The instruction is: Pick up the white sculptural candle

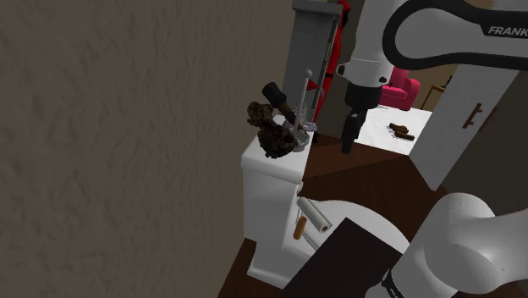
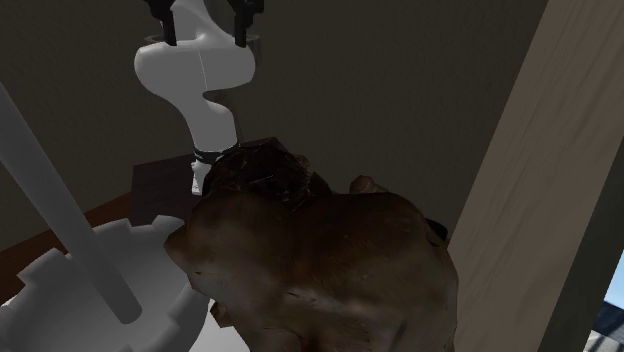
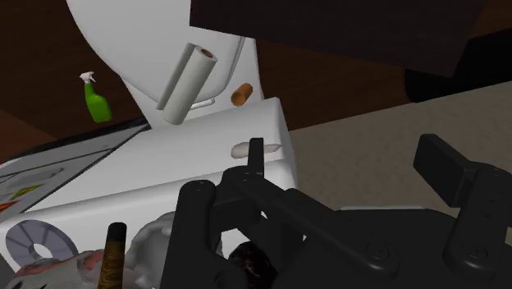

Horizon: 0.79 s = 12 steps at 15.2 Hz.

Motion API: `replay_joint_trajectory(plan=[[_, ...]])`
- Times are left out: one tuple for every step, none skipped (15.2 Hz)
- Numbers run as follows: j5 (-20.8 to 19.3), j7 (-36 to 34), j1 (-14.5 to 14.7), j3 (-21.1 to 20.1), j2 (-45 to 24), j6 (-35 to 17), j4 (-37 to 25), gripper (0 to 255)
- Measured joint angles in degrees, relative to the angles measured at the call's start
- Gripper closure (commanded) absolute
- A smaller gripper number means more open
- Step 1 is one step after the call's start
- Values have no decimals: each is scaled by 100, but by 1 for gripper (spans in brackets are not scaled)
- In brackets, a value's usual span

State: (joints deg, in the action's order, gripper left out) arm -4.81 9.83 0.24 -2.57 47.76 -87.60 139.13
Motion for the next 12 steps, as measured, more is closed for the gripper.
replay_joint_trajectory(plan=[[0, 0, 0, 0, 0, 0, 0, 0], [15, -9, -10, 19, -124, -97, -51, 0], [42, -22, -19, 48, -250, -249, -65, 0], [68, -20, -33, 92, -339, -381, -76, 0], [107, -35, -43, 122, -548, -522, -204, 0], [131, -19, -62, 180, -711, -680, -264, 0], [176, -38, -67, 210, -896, -851, -335, 0], [217, -33, -76, 254, -1082, -990, -442, 0], [274, -50, -74, 279, -1262, -1120, -551, 0], [325, -50, -77, 316, -1484, -1273, -679, 0], [375, -40, -81, 358, -1675, -1396, -805, 0], [430, -28, -85, 401, -1835, -1522, -896, 0]])
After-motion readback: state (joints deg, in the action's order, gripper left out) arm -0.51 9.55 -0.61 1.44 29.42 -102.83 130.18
